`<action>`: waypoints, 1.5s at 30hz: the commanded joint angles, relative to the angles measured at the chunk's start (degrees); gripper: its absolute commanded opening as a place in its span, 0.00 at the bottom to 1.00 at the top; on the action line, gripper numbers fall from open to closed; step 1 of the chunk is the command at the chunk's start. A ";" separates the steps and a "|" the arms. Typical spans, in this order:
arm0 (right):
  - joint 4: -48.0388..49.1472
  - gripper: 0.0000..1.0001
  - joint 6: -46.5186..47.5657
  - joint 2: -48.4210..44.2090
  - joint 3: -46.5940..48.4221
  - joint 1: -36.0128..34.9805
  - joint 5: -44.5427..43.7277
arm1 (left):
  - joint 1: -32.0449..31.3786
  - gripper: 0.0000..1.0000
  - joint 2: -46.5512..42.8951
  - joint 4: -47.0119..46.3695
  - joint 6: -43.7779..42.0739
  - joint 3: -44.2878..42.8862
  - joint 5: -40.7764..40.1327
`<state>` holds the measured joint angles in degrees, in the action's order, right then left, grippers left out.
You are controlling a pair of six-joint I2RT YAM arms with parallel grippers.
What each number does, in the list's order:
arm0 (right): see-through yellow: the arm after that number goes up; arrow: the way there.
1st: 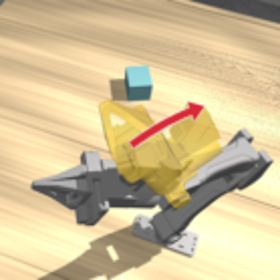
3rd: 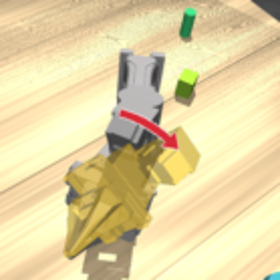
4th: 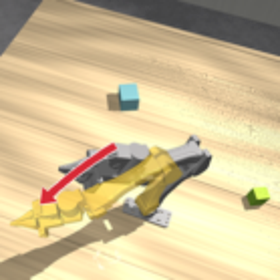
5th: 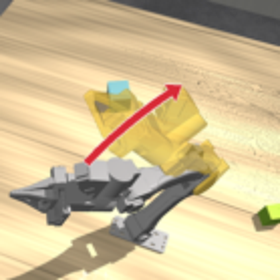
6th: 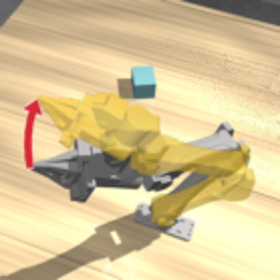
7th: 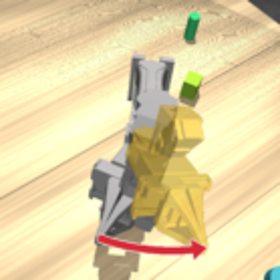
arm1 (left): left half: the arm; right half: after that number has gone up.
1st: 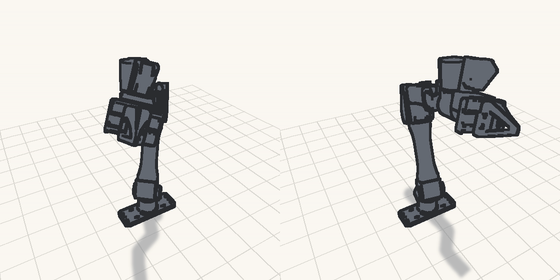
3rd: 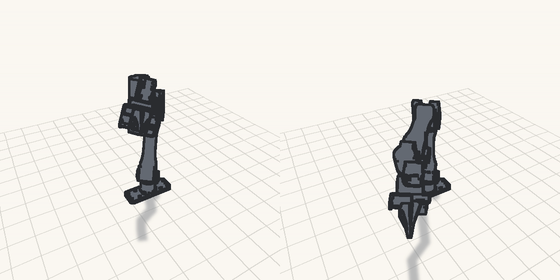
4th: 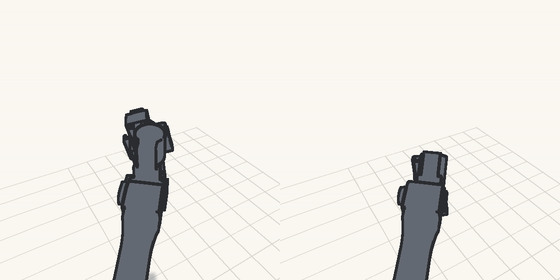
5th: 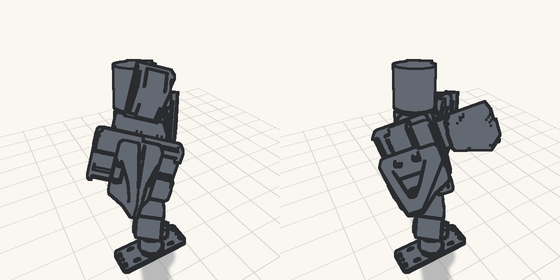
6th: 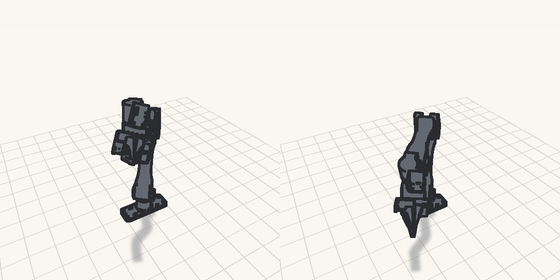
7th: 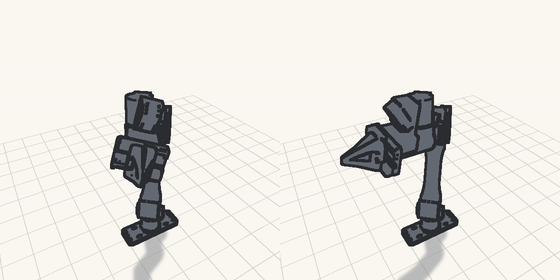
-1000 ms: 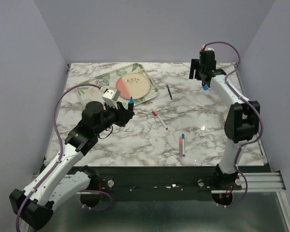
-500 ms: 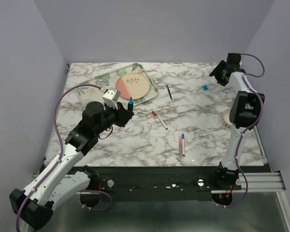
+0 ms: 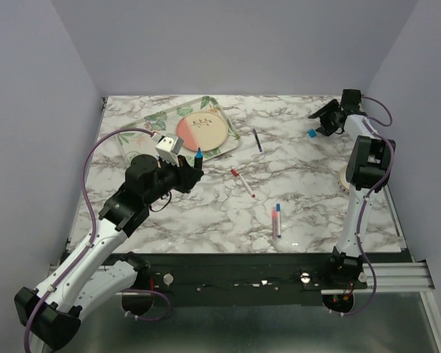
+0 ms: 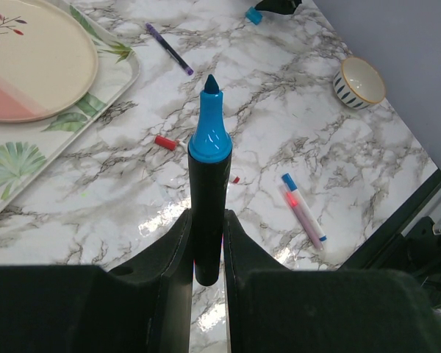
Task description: Insert the pens into the pen caps
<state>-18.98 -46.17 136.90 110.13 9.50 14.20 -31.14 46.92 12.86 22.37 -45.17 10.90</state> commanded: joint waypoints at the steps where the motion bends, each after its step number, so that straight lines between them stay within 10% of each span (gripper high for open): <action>1: -1.23 0.68 -0.94 2.14 2.11 0.52 3.64 | 0.20 0.00 -0.77 -1.79 -0.13 0.87 -1.05; 29: -10.90 0.50 15.75 -3.57 -5.97 0.26 12.08 | 0.29 0.00 -2.35 -2.49 0.92 1.22 1.06; 45: -23.28 0.36 23.14 2.58 7.73 -3.43 8.75 | 0.29 0.00 -4.20 -2.40 1.01 1.66 0.97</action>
<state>-35.27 -27.14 136.40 112.29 7.46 25.02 -31.11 43.88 11.73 23.42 -44.12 10.98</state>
